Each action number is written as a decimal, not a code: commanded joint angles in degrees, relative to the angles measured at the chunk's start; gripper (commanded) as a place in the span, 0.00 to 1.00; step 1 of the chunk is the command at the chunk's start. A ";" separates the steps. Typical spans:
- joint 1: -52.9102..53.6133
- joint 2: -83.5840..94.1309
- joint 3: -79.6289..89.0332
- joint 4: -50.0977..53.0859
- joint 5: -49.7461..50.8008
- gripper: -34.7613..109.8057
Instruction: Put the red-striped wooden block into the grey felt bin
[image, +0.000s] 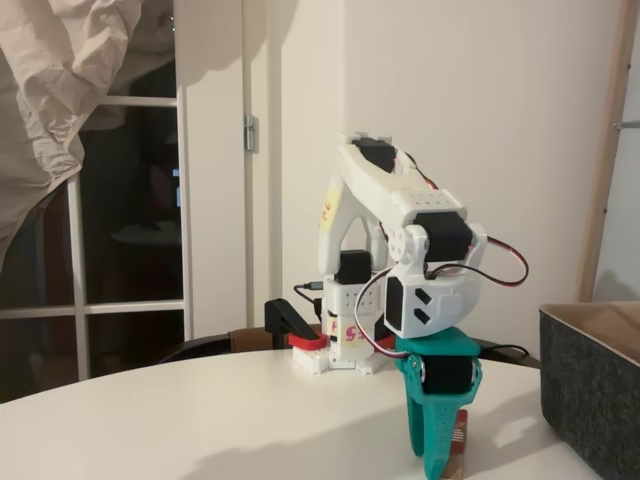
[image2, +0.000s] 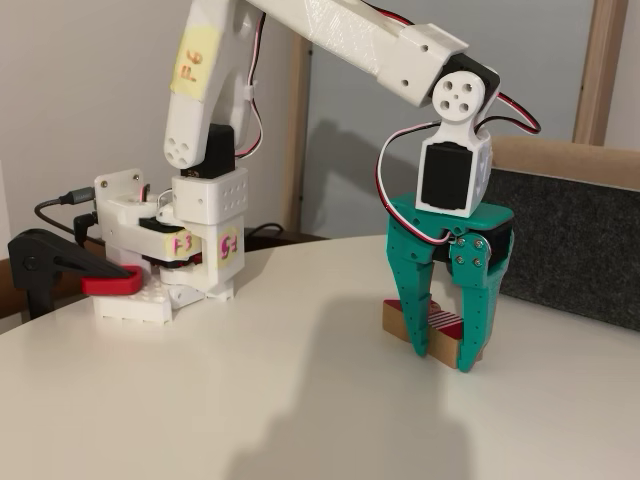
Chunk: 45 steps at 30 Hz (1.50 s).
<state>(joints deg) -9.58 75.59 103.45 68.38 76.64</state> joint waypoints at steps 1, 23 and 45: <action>-0.97 -0.18 0.35 0.53 0.44 0.36; -4.66 2.90 -3.96 -17.49 16.44 0.53; 1.23 4.57 -10.81 -18.81 12.30 0.46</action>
<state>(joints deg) -9.23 77.08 95.36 49.75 90.35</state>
